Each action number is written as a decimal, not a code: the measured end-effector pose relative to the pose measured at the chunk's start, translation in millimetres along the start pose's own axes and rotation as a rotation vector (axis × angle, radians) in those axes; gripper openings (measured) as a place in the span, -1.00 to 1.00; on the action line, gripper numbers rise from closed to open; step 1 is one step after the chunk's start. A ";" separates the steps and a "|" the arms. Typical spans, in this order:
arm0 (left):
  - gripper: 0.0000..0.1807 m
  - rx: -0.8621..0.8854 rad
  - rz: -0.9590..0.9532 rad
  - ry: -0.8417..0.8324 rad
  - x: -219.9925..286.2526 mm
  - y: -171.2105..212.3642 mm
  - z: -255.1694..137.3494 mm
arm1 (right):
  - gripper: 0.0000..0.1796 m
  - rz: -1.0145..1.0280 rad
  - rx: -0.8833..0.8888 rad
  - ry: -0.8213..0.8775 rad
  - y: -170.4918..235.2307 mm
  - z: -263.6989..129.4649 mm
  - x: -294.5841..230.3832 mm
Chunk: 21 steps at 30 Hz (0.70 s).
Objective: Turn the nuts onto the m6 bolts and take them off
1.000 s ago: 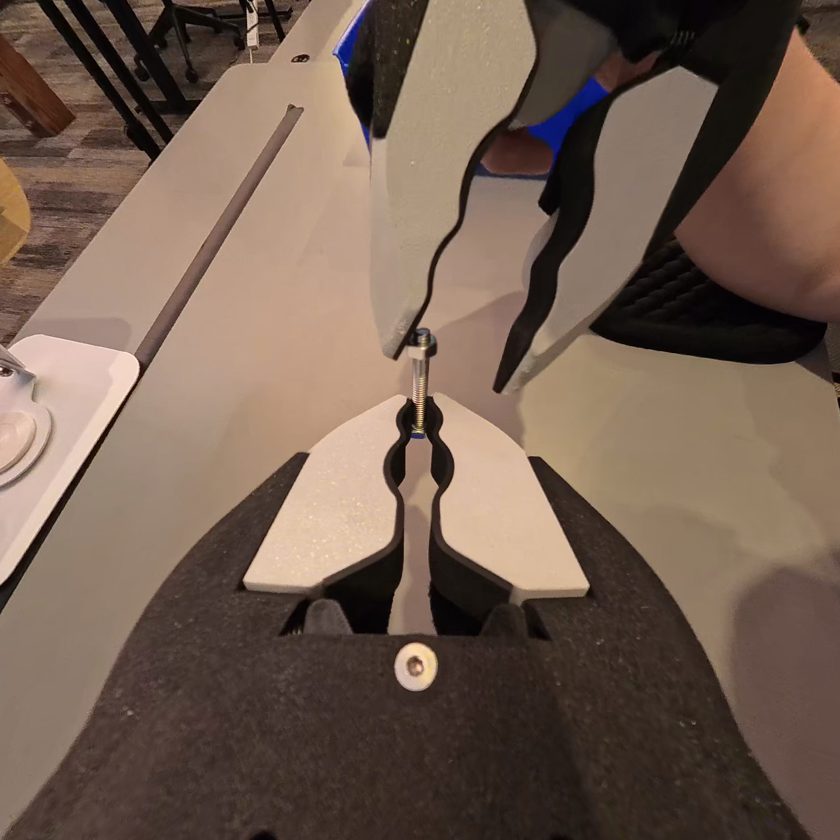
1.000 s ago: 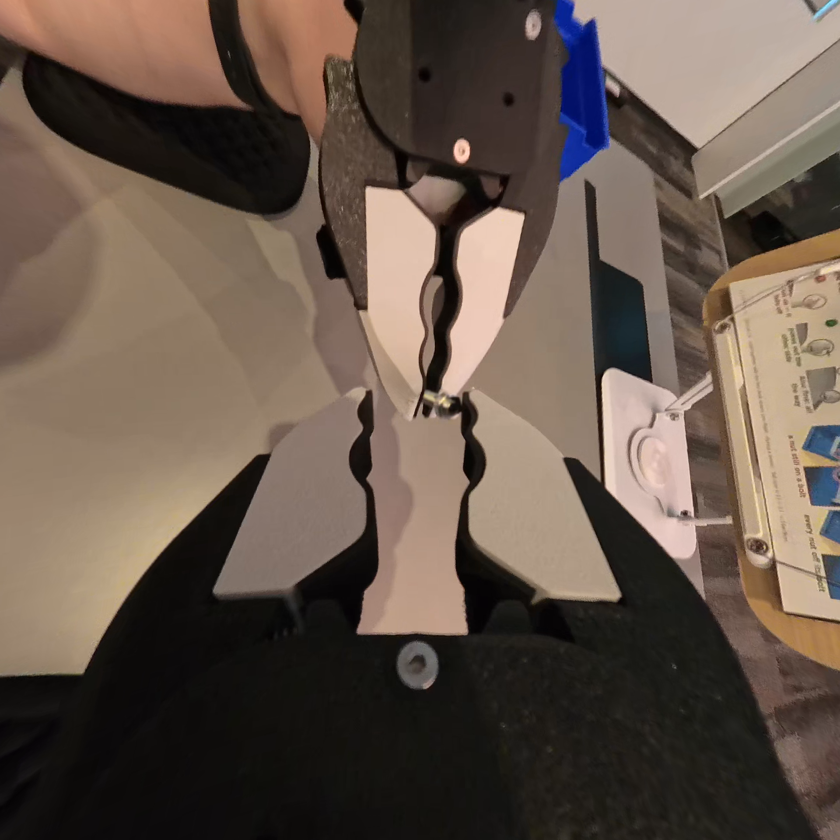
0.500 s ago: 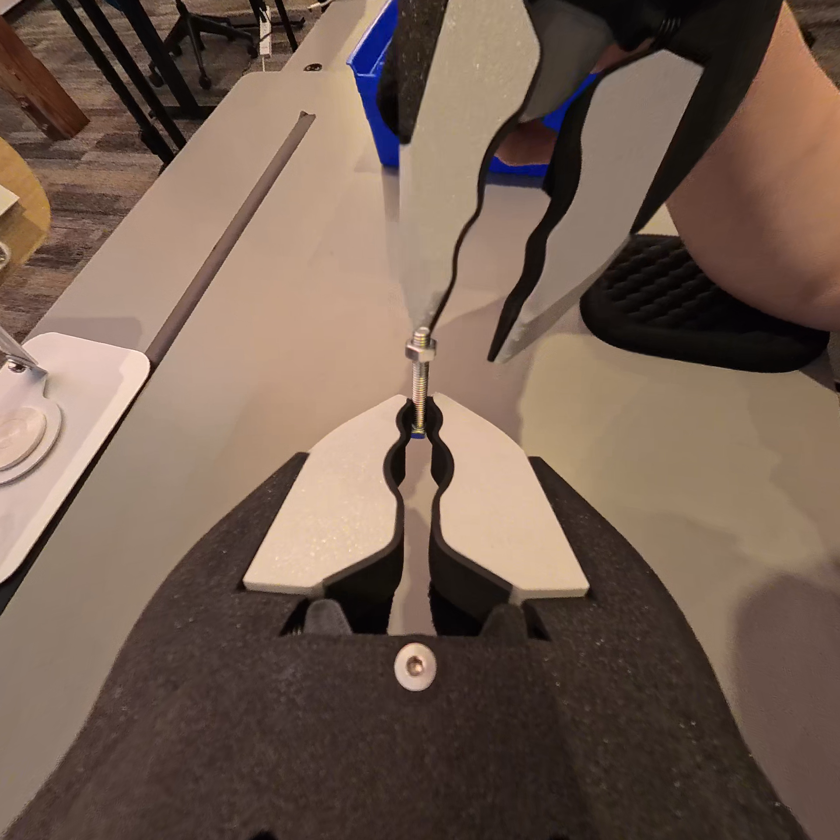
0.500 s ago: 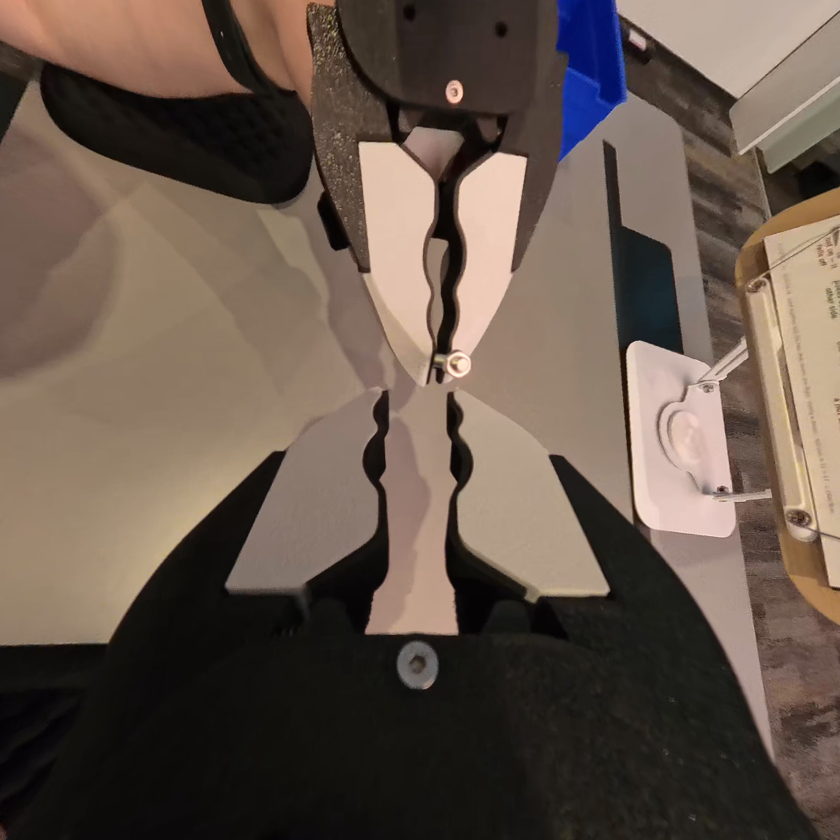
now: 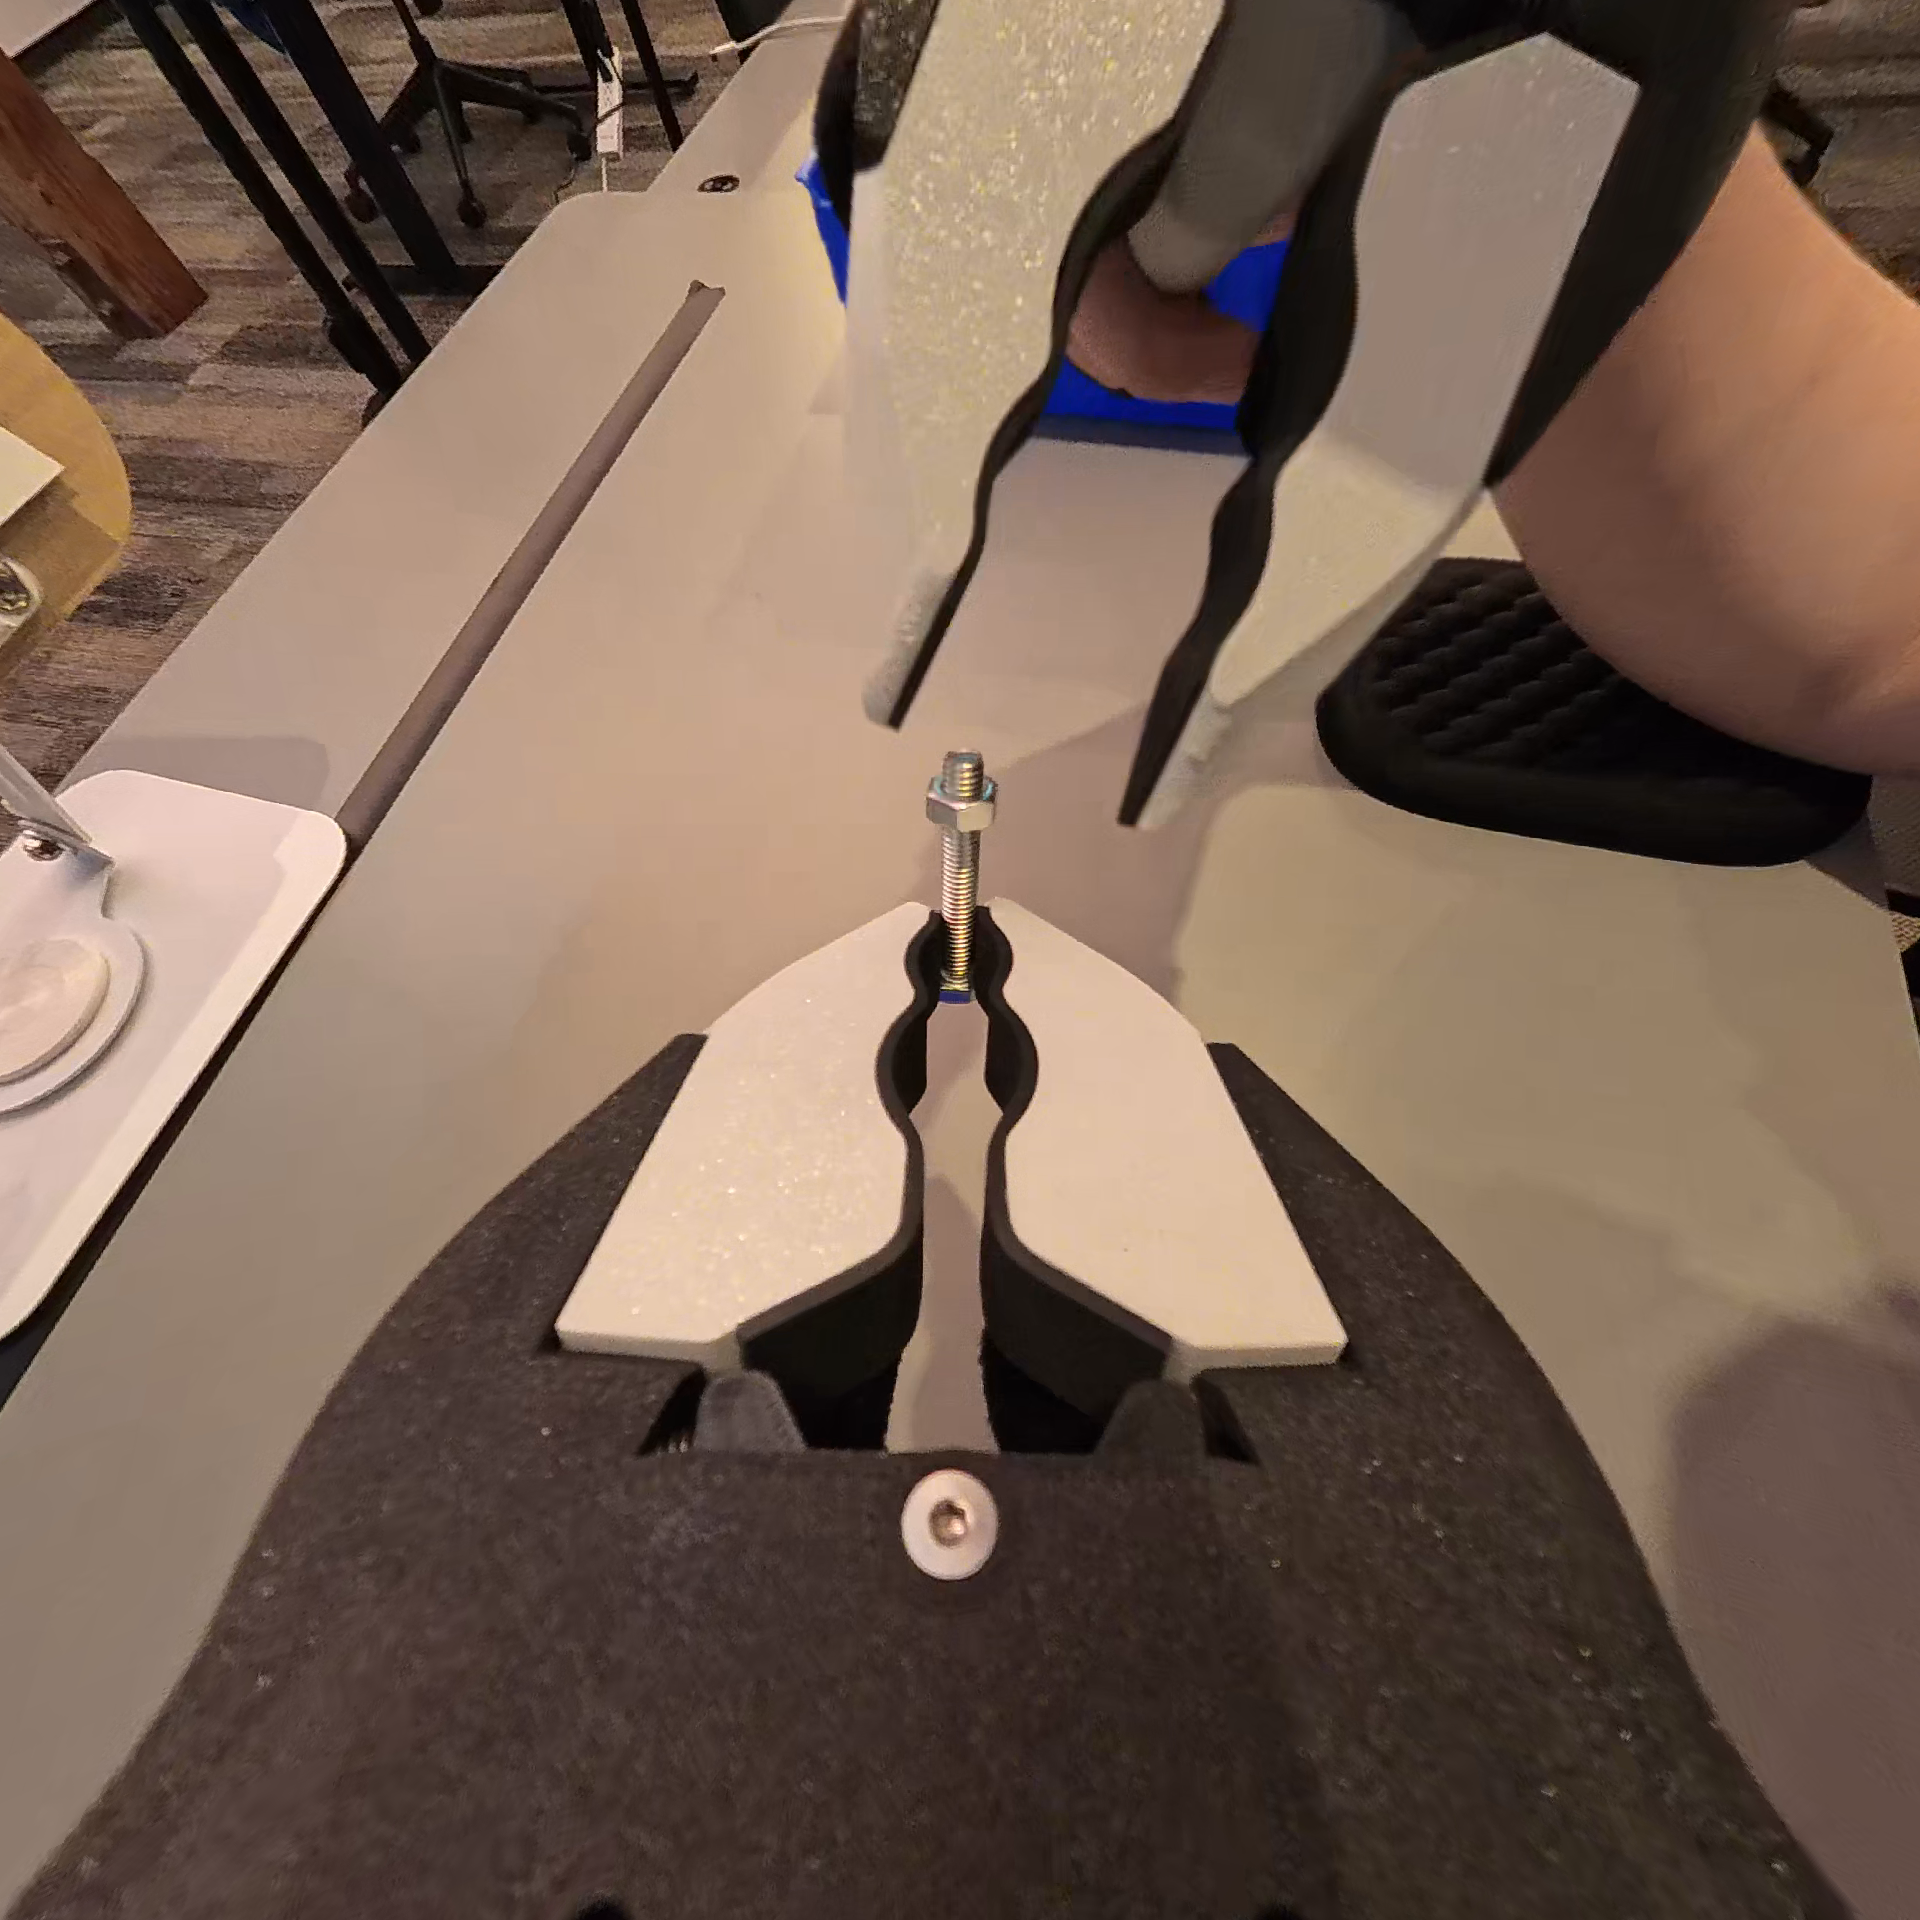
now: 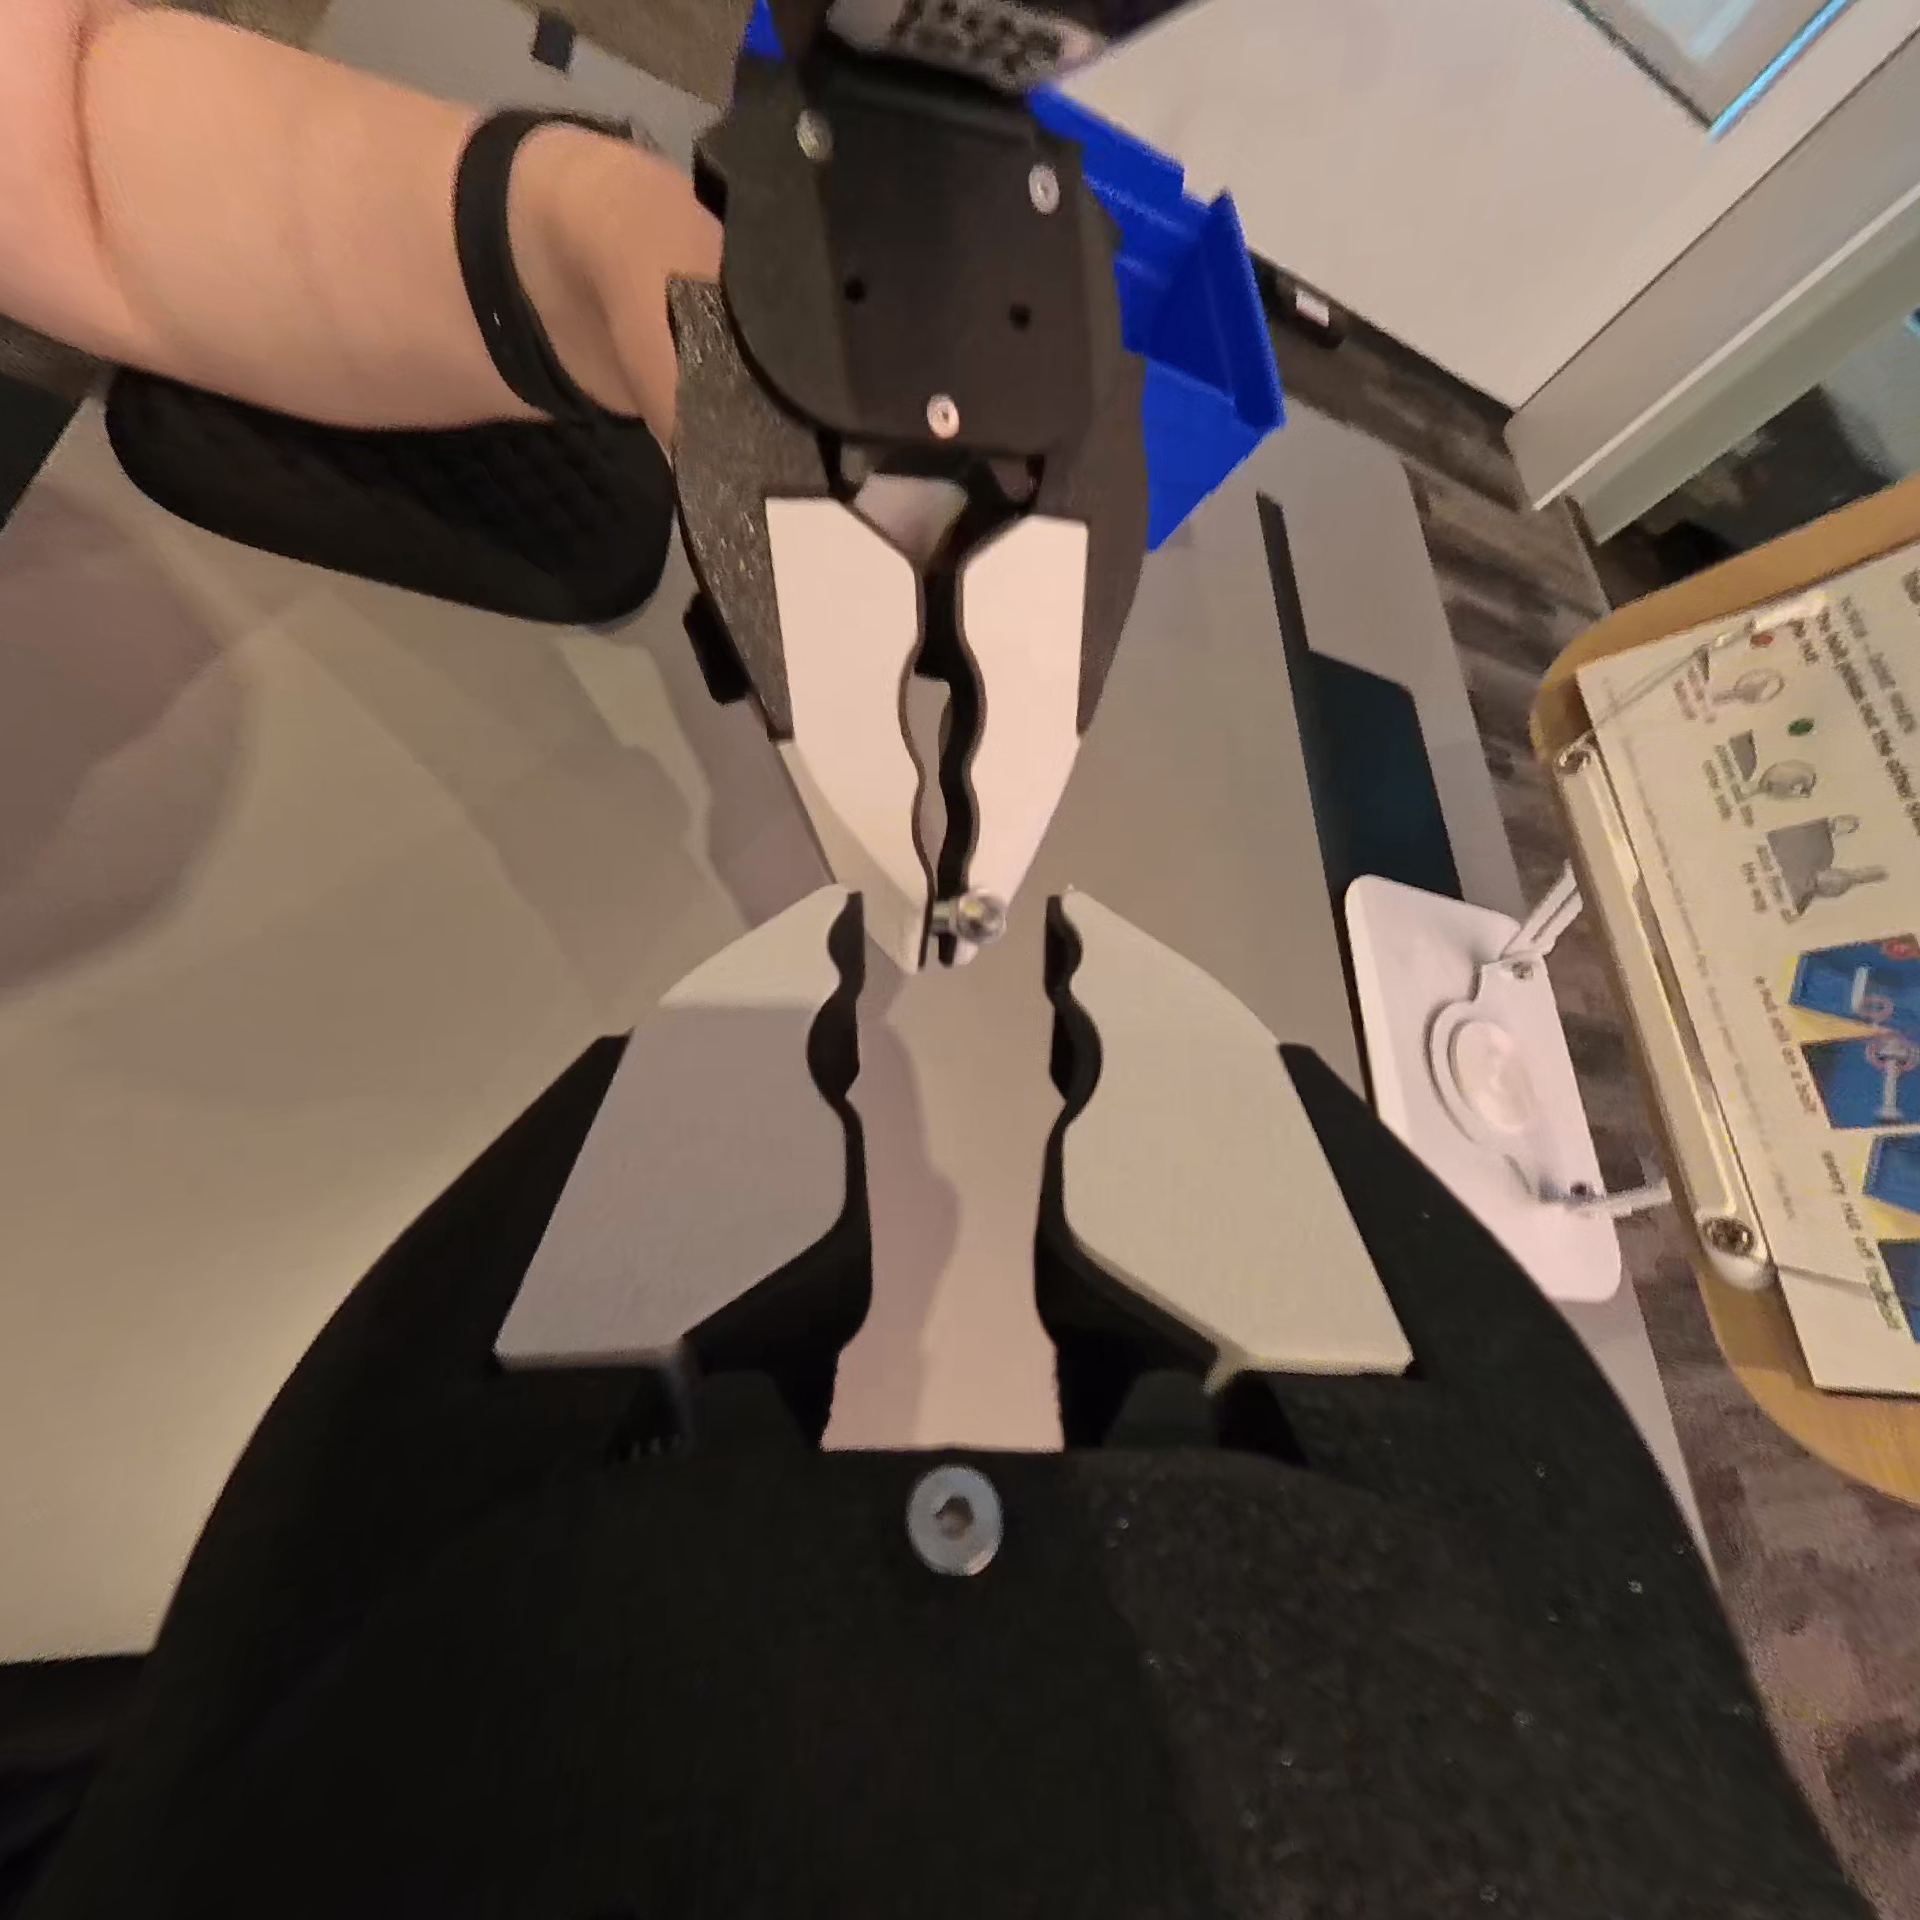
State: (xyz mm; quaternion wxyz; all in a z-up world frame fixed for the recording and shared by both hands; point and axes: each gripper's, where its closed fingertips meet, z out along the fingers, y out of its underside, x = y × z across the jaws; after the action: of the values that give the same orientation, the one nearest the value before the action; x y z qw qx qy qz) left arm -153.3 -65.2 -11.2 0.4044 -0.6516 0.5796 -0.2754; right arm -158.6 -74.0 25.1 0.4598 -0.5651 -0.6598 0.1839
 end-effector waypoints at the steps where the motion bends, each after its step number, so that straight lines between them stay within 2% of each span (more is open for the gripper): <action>1: -0.94 0.000 0.002 -0.001 0.3 -0.2 0.4 | -0.62 -0.014 0.009 -0.006 -2.4 2.3 -2.0; 4: -0.94 0.001 0.006 -0.011 -1.0 -0.7 -0.6 | -0.61 -0.041 -0.052 -0.020 7.4 6.5 -6.5; 7: -0.94 0.010 0.002 -0.026 -4.5 -1.9 -3.9 | -0.78 0.031 -0.040 -0.066 8.9 -2.5 -8.1; 11: -0.94 0.014 0.002 -0.014 -2.3 -2.7 -3.3 | -0.66 0.033 0.045 -0.011 -6.4 -2.8 1.0; 14: -0.94 0.014 0.006 -0.016 -1.6 -3.2 -2.7 | -0.61 0.000 0.002 -0.034 -1.9 4.4 -6.2; 16: -0.94 0.015 0.007 -0.021 -2.4 -3.6 -4.1 | -0.64 0.023 -0.022 -0.038 3.1 1.8 -5.7; 18: -0.94 0.026 -0.001 -0.023 -3.6 -5.2 -5.9 | -0.76 0.068 -0.007 -0.079 2.1 -4.7 -8.2; 21: -0.94 0.031 -0.003 -0.013 -2.2 -6.1 -6.1 | -0.67 0.066 0.049 -0.025 -6.5 -6.2 1.1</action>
State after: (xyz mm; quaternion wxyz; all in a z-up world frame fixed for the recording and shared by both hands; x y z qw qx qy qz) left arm -155.5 -64.3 -2.7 0.4180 -0.6479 0.5716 -0.2808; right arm -157.2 -76.6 33.7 0.4591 -0.5726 -0.6419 0.2221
